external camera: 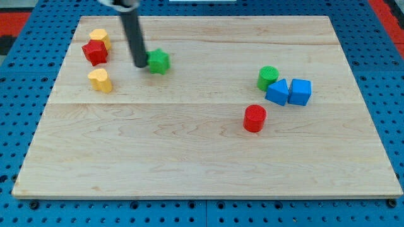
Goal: Push the yellow heart into the red star
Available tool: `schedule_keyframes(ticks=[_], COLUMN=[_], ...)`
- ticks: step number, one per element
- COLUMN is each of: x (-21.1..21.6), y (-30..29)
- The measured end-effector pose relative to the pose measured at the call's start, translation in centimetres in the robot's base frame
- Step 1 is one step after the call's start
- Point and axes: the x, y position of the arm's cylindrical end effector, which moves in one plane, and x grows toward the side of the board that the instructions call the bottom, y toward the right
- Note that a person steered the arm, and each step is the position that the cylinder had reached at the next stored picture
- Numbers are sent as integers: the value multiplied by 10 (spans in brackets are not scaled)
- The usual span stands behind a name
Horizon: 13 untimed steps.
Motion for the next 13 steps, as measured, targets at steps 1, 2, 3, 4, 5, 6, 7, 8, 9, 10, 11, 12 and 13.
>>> schedule_keyframes(ticks=[1, 2, 3, 4, 5, 6, 7, 8, 9, 10, 11, 12, 13], x=[32, 102, 108, 64, 14, -26, -54, -38, 5, 3, -3, -3, 45], y=[72, 57, -11, -65, -98, -107, -107, -99, -86, -129, -131, -95, -69])
